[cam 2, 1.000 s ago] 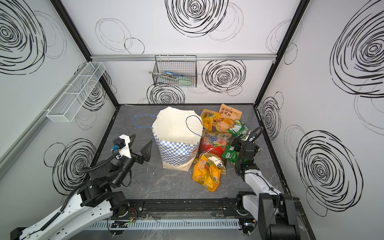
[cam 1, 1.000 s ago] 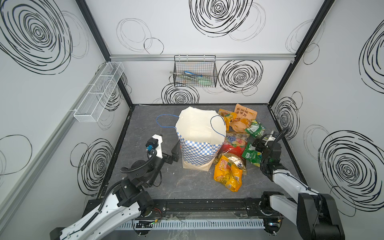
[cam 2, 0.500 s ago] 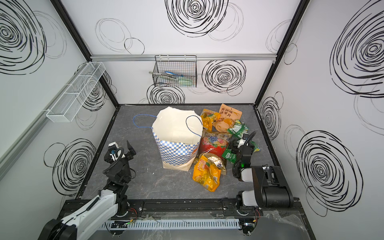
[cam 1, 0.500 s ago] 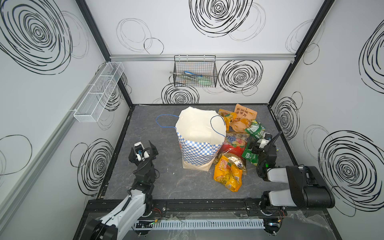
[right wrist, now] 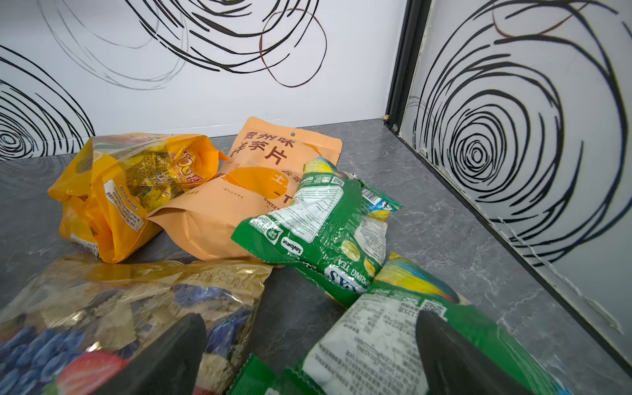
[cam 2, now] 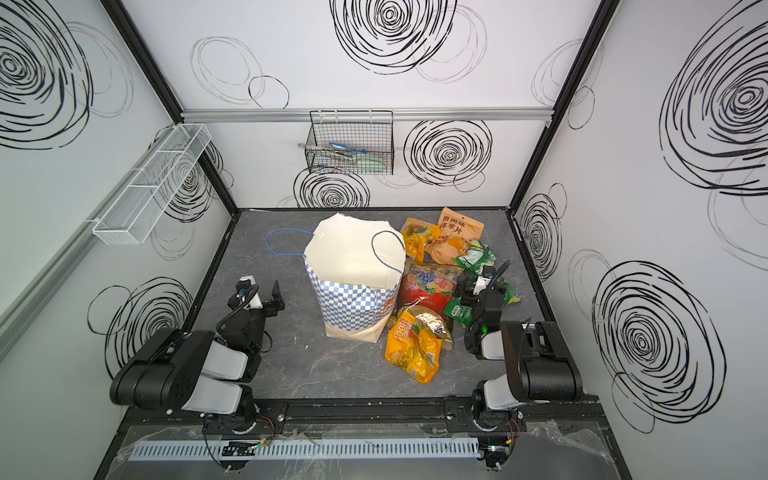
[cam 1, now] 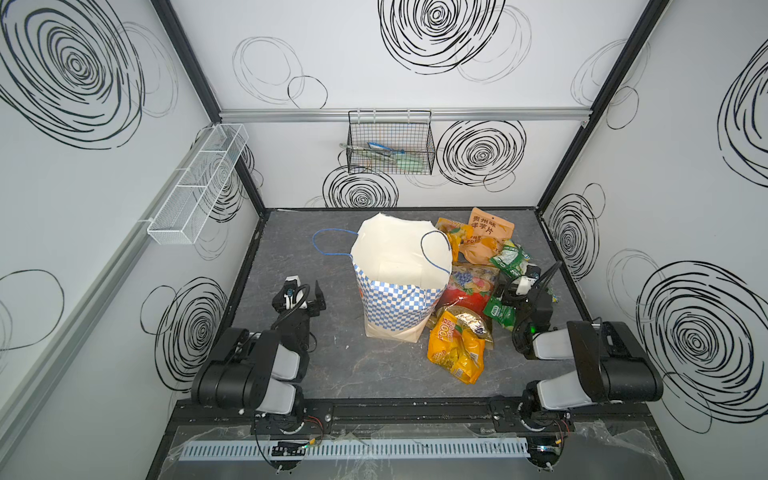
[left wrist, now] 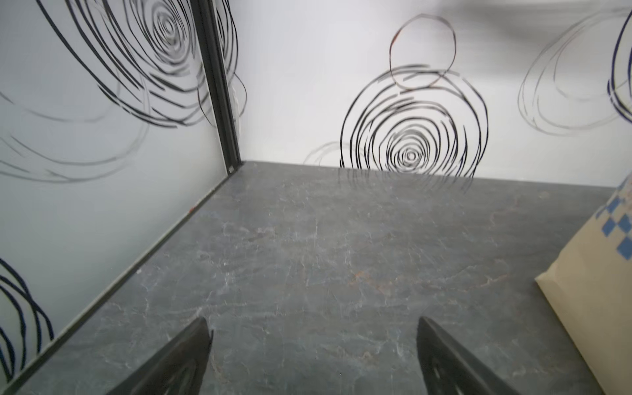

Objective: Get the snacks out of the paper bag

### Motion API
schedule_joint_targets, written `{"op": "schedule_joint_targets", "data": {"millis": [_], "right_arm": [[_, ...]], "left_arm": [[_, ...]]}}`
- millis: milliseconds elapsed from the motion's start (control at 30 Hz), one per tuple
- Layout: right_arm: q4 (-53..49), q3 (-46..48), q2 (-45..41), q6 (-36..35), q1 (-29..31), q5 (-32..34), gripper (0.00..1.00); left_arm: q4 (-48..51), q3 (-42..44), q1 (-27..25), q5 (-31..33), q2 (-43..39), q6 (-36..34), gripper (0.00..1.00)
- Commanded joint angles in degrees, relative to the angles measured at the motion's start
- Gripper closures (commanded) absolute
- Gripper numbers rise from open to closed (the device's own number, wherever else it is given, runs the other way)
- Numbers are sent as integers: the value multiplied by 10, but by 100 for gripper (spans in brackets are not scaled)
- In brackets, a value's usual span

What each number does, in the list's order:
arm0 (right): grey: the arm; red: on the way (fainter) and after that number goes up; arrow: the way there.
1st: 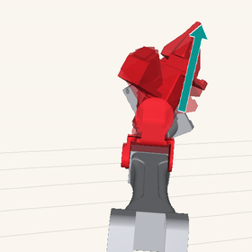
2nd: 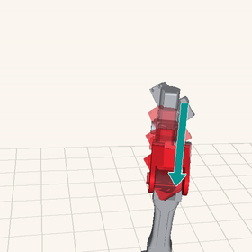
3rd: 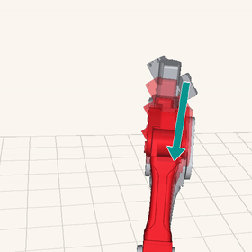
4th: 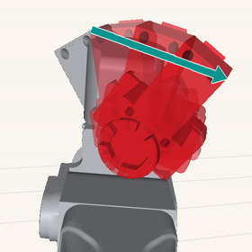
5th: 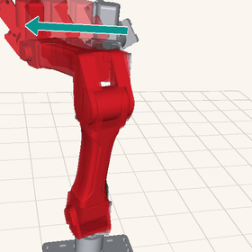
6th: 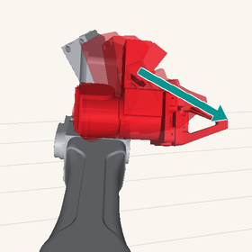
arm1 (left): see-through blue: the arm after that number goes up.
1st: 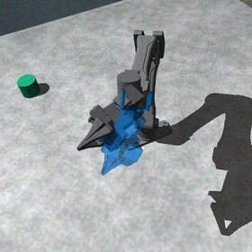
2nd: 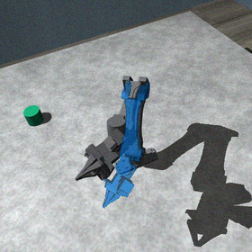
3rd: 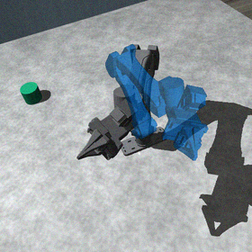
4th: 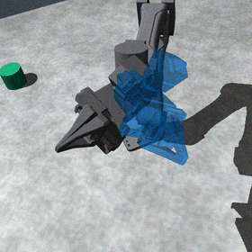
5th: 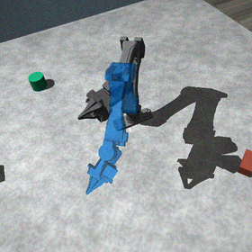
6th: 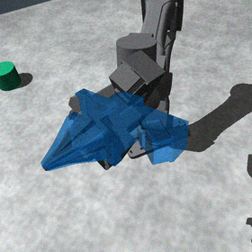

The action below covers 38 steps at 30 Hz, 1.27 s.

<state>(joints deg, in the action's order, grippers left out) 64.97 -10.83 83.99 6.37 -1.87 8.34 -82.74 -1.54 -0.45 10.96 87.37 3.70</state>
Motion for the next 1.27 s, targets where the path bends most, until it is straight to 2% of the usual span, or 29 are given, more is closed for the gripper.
{"op": "schedule_joint_targets", "data": {"millis": [0,433,567,1233], "right_arm": [[31,-8,1,-2,0,-5,0],[30,-9,1,-2,-1,-5,0],[31,-9,1,-2,-1,-5,0],[31,-8,1,-2,-1,-7,0]], "left_arm": [[-144,0,14,-47,-2,28,4],[-39,-51,-12,-25,-14,-1,4],[17,-80,-17,-51,-16,-17,4],[19,-81,-18,-48,-16,-18,4]]}}
